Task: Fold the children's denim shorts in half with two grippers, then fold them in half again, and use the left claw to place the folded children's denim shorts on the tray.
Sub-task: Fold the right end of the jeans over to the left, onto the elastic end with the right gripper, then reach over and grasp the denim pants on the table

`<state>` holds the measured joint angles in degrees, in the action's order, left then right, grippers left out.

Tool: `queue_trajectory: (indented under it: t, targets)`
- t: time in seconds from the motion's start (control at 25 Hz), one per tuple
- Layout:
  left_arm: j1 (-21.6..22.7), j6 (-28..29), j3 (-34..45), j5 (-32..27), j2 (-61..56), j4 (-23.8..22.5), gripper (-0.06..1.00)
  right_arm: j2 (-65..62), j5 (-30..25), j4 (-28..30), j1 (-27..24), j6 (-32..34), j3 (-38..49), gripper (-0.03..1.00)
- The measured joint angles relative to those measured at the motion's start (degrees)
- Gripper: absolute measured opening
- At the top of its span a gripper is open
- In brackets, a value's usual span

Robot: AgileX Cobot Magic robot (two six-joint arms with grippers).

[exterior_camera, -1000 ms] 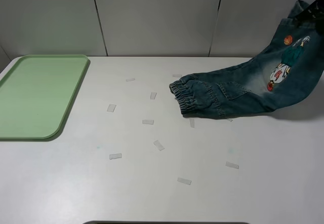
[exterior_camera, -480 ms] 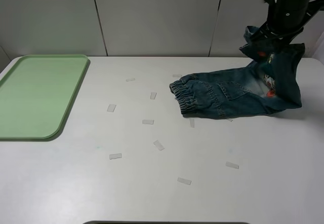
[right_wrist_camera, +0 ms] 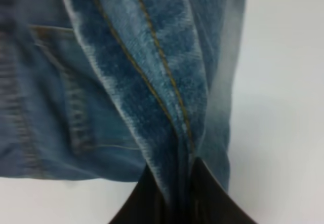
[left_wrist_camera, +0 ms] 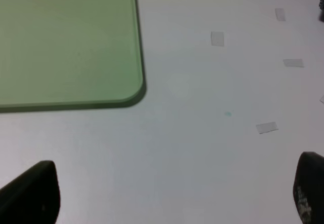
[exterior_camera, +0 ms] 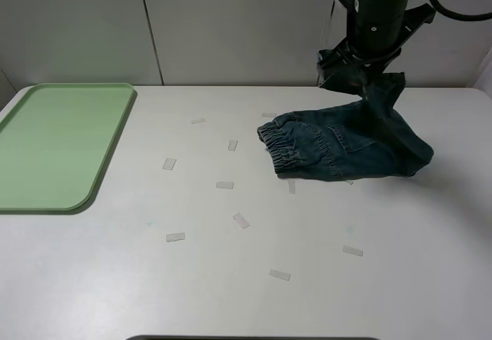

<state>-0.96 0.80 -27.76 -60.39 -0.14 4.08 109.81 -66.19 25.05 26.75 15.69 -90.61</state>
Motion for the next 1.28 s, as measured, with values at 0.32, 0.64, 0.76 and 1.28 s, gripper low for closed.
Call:
queue_trajectory:
  t: [0.32,0.64,0.76,1.28]
  targets:
    - [0.00,0.00,0.00,0.00,0.00,0.00,0.91,3.70,1.39,-4.60,6.37,3.87,0.00,0.03]
    - [0.00,0.00,0.00,0.00,0.00,0.00,0.91,5.30,3.18,-6.94,7.92,6.41,0.00,0.24]
    - [0.00,0.00,0.00,0.00,0.00,0.00,0.91,5.30,3.26,-9.63,7.92,6.76,0.00,0.58]
    - [0.00,0.00,0.00,0.00,0.00,0.00,0.91,5.03,-2.81,-10.27,7.92,3.71,-2.06,0.69]
